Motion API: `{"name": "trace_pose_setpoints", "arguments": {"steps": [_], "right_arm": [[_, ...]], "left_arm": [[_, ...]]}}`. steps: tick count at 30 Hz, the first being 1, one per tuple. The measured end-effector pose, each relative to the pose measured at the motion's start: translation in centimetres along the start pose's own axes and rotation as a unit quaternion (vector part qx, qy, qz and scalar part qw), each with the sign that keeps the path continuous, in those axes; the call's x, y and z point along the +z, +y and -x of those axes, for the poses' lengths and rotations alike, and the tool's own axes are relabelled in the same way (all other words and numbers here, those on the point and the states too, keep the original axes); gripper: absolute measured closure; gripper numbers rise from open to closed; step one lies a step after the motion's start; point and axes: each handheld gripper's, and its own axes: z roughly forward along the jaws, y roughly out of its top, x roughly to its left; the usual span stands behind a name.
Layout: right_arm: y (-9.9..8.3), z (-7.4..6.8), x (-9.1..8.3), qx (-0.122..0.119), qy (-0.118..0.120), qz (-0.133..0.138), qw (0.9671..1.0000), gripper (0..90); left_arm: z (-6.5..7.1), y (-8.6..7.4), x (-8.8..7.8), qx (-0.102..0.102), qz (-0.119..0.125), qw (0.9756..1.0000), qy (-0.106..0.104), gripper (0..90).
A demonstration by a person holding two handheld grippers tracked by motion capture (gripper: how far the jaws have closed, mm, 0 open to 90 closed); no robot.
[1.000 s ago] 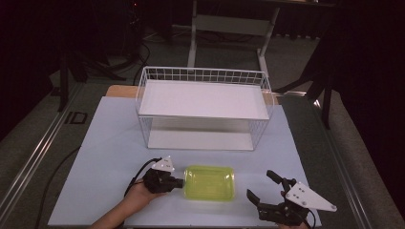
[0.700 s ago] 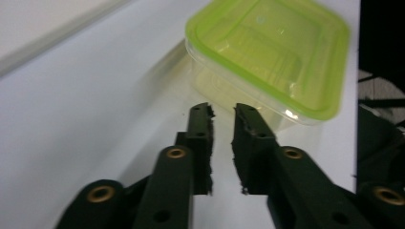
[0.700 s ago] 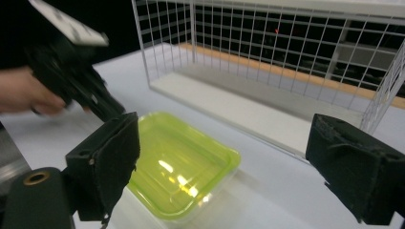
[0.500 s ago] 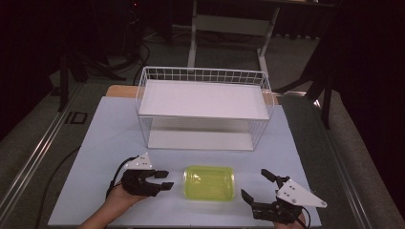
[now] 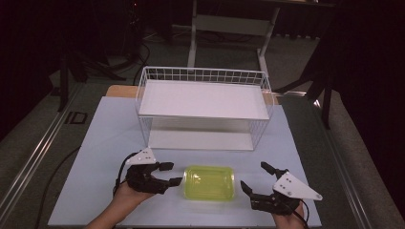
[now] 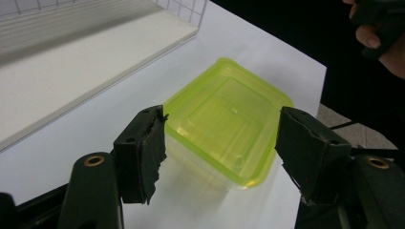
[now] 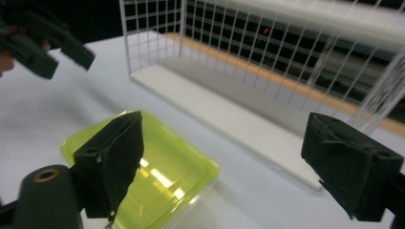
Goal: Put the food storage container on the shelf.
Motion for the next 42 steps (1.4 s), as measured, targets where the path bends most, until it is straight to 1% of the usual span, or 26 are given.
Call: {"name": "trace_pose_setpoints", "arguments": {"steps": [1,2,4,5,6,7,9,10,11,13,15,17,18,20,22,24,26,28,30,34,36,38,39,40,41,42], "right_arm": [[-0.1,0.0,0.3,0.000,-0.004,-0.011,0.9999,14.6],[-0.2,0.0,0.5,0.006,0.002,-0.018,0.9998,14.9],[-0.3,0.3,1.2,0.035,0.027,-0.048,0.9978,15.0],[-0.5,0.4,1.5,0.042,0.034,-0.056,0.9970,15.9],[-0.6,0.7,1.6,0.048,0.053,-0.052,0.9961,16.7],[-0.8,0.9,1.8,0.066,0.070,-0.042,0.9945,15.0],[-0.8,1.1,2.2,0.070,0.064,-0.057,0.9938,15.5],[-0.8,1.2,2.4,0.075,0.067,-0.068,0.9926,15.5],[-0.8,1.3,2.8,0.086,0.071,-0.081,0.9904,14.5],[-0.9,1.4,3.4,0.108,0.068,-0.105,0.9863,12.3],[-0.9,1.5,4.0,0.126,0.071,-0.115,0.9827,11.4],[-1.0,1.7,4.6,0.148,0.087,-0.126,0.9771,11.4],[-1.1,1.8,4.9,0.157,0.088,-0.131,0.9748,11.4],[-1.3,1.9,5.5,0.180,0.094,-0.142,0.9688,11.7],[-1.7,2.1,6.0,0.206,0.103,-0.153,0.9611,13.4],[-2.0,2.2,6.4,0.220,0.110,-0.164,0.9553,14.4],[-2.4,2.3,6.8,0.232,0.117,-0.173,0.9502,15.6],[-2.8,2.3,7.0,0.242,0.114,-0.185,0.9458,22.1],[-3.0,2.1,7.1,0.245,0.111,-0.196,0.9432,23.3],[-3.6,1.8,7.4,0.257,0.118,-0.214,0.9349,29.0],[-3.8,1.7,7.5,0.256,0.116,-0.219,0.9344,32.1],[-3.9,1.6,7.5,0.258,0.118,-0.220,0.9334,36.0],[-3.9,1.6,7.5,0.261,0.120,-0.221,0.9321,40.9],[-3.9,1.6,7.5,0.264,0.122,-0.222,0.9308,42.9],[-4.0,1.5,7.5,0.264,0.121,-0.223,0.9304,45.5],[-4.0,1.5,7.5,0.263,0.120,-0.229,0.9296,50.3]], "left_arm": [[0.0,0.1,0.1,-0.004,0.000,1.0000,-0.001,32.9],[0.0,0.1,0.3,-0.007,-0.002,1.0000,0.000,32.9],[0.1,0.1,0.8,-0.013,-0.003,0.9999,-0.003,32.9],[0.1,0.1,1.0,-0.014,-0.008,0.9999,-0.003,32.9],[0.1,0.0,1.3,-0.015,-0.012,0.9998,-0.004,32.9],[0.1,0.0,1.5,-0.019,-0.018,0.9997,-0.003,32.9],[0.1,-0.1,1.8,-0.027,-0.023,0.9994,-0.002,32.9],[-0.1,-0.1,2.0,-0.035,-0.026,0.9990,-0.004,32.9],[-0.2,-0.2,2.1,-0.041,-0.025,0.9988,-0.007,32.9],[-0.4,-0.3,2.4,-0.056,-0.034,0.9978,-0.012,32.9],[-0.7,-0.4,2.8,-0.069,-0.049,0.9963,-0.013,32.9],[-0.8,-0.7,3.1,-0.079,-0.052,0.9955,-0.010,32.9],[-1.0,-0.8,3.3,-0.092,-0.057,0.9940,-0.013,32.9],[-1.3,-1.1,3.6,-0.110,-0.058,0.9921,-0.014,32.9],[-1.6,-1.4,4.1,-0.130,-0.065,0.9891,-0.021,32.9],[-1.7,-1.7,4.5,-0.143,-0.070,0.9869,-0.023,33.0],[-1.7,-1.8,4.9,-0.153,-0.079,0.9848,-0.024,33.1],[-1.8,-1.9,5.2,-0.162,-0.086,0.9828,-0.023,33.9],[-1.9,-2.1,5.5,-0.174,-0.090,0.9802,-0.027,36.6],[-2.3,-2.4,5.8,-0.185,-0.095,0.9779,-0.021,43.0],[-2.4,-2.6,5.9,-0.193,-0.096,0.9762,-0.026,49.8],[-2.5,-2.7,6.1,-0.194,-0.103,0.9752,-0.029,54.3],[-2.5,-2.8,6.2,-0.193,-0.105,0.9749,-0.033,58.0],[-2.5,-2.9,6.2,-0.196,-0.103,0.9745,-0.036,58.7],[-2.4,-2.9,6.2,-0.197,-0.102,0.9745,-0.037,61.0],[-2.3,-2.8,6.2,-0.191,-0.103,0.9755,-0.032,63.6]]}}
